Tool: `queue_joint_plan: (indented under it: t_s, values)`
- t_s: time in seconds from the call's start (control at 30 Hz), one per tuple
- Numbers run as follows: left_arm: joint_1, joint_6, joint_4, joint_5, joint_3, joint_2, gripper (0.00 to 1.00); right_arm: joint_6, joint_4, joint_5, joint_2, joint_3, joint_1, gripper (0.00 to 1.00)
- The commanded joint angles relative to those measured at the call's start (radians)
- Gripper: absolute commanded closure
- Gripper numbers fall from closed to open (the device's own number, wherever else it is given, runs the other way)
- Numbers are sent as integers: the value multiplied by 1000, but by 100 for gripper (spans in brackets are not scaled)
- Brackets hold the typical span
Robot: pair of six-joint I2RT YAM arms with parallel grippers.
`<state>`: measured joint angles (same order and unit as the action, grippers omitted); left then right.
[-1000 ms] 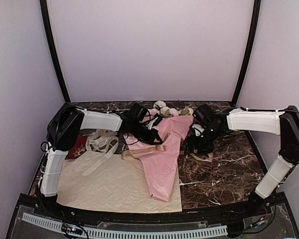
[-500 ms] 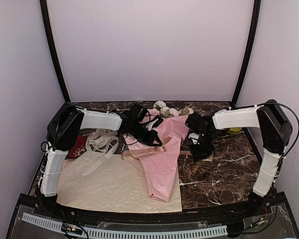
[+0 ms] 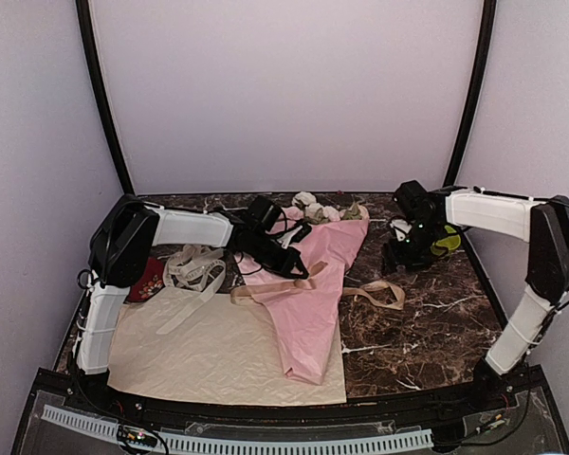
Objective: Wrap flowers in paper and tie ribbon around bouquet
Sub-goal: Pick up the right side of the ribbon from the center of the board.
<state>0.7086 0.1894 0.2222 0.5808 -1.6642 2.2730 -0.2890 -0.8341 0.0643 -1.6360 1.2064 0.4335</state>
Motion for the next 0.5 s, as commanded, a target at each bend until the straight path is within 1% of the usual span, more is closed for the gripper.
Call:
queue_joint_plan:
  t_s: [0.0, 0.1, 0.17, 0.2, 0.23, 0.27, 0.3, 0.33, 0.37, 0.47]
  values:
    - [-4, -17, 50, -8, -21, -14, 100, 13, -18, -109, -145, 8, -19, 29]
    - [-4, -24, 58, -14, -22, -13, 100, 30, 5, -76, -188, 2, -18, 30]
    - [-4, -25, 60, -15, -23, -14, 100, 36, 16, -53, -198, -11, -19, 36]
    - [-4, -26, 60, -17, -24, -14, 100, 35, 22, -45, -199, -21, -19, 42]
    - [-4, -28, 60, -17, -25, -13, 100, 34, 27, -42, -199, -29, -19, 51]
    - [-4, -29, 62, -19, -26, -13, 100, 30, 29, -47, -198, -35, -19, 66]
    - [-4, -32, 64, -22, -28, -13, 100, 25, 27, -63, -194, -39, -19, 78]
    - [-4, -36, 66, -25, -29, -13, 100, 16, 20, -107, -187, -39, -20, 91]
    - [-4, -38, 69, -27, -30, -13, 100, 5, 10, -151, -171, -35, -23, 100]
    - [-4, -42, 73, -29, -31, -13, 100, -59, -25, -305, -79, 4, -48, 100]
